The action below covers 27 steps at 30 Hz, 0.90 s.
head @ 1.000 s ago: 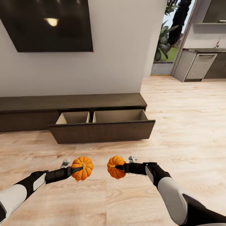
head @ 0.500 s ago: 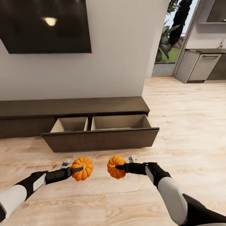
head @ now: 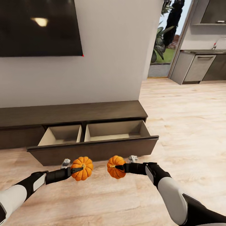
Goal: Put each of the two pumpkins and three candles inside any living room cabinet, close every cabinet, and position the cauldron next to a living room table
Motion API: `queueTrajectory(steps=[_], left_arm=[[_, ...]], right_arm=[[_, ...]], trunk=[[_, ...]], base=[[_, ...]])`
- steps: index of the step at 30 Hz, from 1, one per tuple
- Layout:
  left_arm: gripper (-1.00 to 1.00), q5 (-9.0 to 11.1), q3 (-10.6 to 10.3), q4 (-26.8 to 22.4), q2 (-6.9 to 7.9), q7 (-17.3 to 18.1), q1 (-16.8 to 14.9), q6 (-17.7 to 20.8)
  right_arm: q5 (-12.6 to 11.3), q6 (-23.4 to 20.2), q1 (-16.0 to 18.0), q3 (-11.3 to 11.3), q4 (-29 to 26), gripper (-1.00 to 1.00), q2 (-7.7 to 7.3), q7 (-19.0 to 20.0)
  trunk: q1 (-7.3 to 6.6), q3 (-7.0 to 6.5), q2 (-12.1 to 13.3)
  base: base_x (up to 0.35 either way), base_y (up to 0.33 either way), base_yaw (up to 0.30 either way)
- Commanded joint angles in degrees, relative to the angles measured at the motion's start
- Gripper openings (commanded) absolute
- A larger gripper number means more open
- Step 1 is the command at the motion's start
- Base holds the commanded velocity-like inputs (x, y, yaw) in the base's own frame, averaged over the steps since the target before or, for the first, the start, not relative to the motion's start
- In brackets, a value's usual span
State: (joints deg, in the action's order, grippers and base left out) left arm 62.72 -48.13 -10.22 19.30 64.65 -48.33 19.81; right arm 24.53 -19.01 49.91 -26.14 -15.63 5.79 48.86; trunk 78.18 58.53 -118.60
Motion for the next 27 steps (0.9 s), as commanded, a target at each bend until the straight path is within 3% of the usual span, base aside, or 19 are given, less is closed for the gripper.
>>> queueTrajectory(steps=[1,19,27], left_arm=[[-1.00,0.12,0.41,-0.05,-0.02,0.04,-0.01,0.05],[-1.00,0.12,0.32,0.03,-0.05,-0.23,-0.01,0.05],[-1.00,0.10,0.32,0.03,-0.13,-0.40,-0.01,0.05]], right_arm=[[-0.24,-0.06,0.01,-0.14,-0.01,-1.00,0.01,0.01],[-0.27,-0.06,0.01,-0.14,-0.01,-1.00,0.09,0.01],[-0.27,-0.06,0.01,-0.14,-0.01,-1.00,0.10,0.01]], trunk=[[0.00,-0.01,0.00],[0.00,-0.01,0.00],[0.00,-0.01,0.00]], base=[[0.336,0.000,-0.004],[0.336,0.000,0.001],[0.336,0.000,0.119]])
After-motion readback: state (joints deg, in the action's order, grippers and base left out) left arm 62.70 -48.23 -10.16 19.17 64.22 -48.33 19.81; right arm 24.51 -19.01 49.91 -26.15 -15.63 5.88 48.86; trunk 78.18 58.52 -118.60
